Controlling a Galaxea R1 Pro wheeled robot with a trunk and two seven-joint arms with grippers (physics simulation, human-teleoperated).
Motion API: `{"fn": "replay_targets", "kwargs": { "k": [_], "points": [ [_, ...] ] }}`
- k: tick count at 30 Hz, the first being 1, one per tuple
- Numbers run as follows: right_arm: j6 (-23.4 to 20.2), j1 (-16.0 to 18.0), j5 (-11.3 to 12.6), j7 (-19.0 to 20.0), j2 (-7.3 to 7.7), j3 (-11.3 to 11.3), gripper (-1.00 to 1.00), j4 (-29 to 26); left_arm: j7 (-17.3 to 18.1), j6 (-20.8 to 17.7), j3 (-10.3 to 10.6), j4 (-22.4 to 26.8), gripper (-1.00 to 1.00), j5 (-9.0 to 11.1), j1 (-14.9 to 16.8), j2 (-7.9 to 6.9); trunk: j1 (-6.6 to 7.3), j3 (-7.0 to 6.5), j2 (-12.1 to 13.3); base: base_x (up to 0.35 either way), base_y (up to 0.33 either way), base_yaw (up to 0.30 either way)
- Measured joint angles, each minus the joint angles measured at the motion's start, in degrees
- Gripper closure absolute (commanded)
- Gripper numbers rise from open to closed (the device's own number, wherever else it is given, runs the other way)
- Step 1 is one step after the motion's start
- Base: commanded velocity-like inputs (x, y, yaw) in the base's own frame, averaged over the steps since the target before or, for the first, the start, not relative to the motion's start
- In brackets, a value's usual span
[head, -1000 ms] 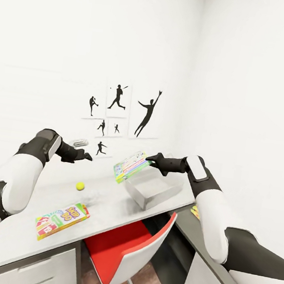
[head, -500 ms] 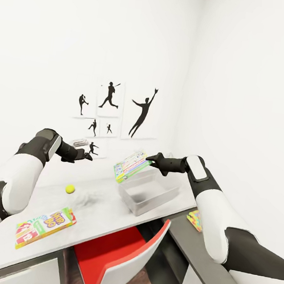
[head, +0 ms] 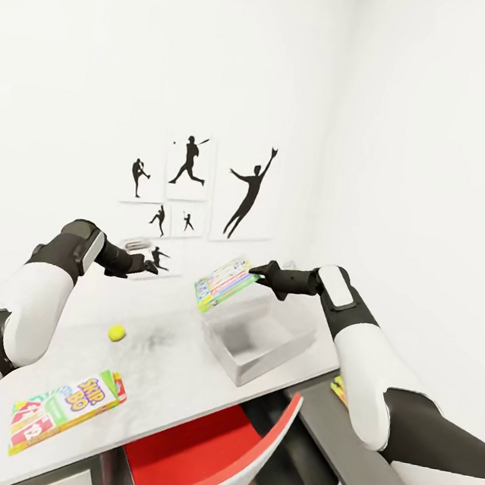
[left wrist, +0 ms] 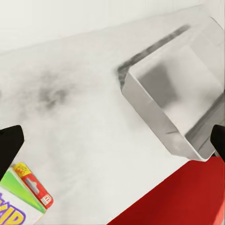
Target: Put all the toys in the child's room - the three board games (two on the bed and one on the table), the two jigsaw puzzles on the table, and the tennis ball on the table - inside the toy box on the table in the child's room.
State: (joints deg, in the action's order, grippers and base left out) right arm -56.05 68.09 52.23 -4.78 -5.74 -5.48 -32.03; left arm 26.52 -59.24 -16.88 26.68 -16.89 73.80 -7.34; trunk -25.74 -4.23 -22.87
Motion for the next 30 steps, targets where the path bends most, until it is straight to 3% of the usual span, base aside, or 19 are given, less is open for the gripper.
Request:
{"fn": "replay_targets", "kwargs": {
  "k": [11,30],
  "points": [
    [-0.1,-0.1,0.2,0.1,0.0,0.0,1.0,-2.7,0.0,-0.1,0.0,0.1,-1.0,0.0,0.0,0.11,0.0,0.28,0.0,0.191,-0.047,0.046],
    [-0.3,-0.3,0.4,0.1,0.06,0.0,1.0,-3.8,0.2,-0.3,-0.1,1.8,-1.0,0.3,0.0,0.17,-0.02,0.43,0.0,0.059,-0.09,0.0]
  ]
}}
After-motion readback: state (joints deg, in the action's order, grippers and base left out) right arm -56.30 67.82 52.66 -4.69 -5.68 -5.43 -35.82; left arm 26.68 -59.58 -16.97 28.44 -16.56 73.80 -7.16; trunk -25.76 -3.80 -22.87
